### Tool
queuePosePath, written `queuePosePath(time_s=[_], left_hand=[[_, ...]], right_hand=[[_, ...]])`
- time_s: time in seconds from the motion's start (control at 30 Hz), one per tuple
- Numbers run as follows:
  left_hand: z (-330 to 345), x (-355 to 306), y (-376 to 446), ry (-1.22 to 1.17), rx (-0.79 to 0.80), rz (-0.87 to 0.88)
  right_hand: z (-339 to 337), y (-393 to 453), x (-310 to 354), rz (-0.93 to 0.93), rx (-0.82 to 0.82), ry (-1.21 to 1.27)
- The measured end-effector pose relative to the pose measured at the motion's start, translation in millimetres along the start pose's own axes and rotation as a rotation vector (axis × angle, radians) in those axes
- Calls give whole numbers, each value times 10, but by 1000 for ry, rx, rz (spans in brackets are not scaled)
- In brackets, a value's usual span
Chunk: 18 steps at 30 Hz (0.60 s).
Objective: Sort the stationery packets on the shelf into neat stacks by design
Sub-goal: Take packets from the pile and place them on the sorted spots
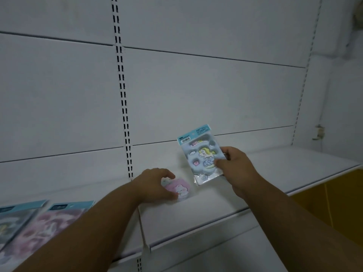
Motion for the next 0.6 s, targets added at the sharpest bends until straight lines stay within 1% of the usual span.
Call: queuePosePath(time_s=[0.03,0.07,0.13,0.2,0.27,0.33,0.47,0.53,0.6], left_hand=[[-53,-67,24,-64,-33,19],[-112,-146,52,-193,-89,35],[-181,-328,118,-566,-191,49],[-128,-537,217,-892,-188,37],[-9,-719,314,-1083,-170,10],[150,-889,451,-1152,-145,-11],[515,-1236,768,-1171,-75,-18],[725,-1482,976,-1168,-57,1],[974,-1753,1220,-1153,-51,2]], right_hand=[[-3,16,5,5,4,14],[-12,32,15,7,13,27],[-59,57,55,-11,33,51],[-167,85,74,-37,34,69],[-323,85,51,-50,31,62],[-536,104,1,-60,15,-11],[-1049,272,-187,-80,-54,-318],[-1369,429,-336,-52,-100,-463],[-1729,631,-517,-18,-161,-555]])
Point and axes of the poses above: each hand's wrist, its own y-axis towards the middle knuckle, its own z-axis out of the palm, x = y × z, the point moved 5 cm from there along y, towards the middle knuckle, and after that the axes turned 12 degrees about -y, right-handed, at the moved point
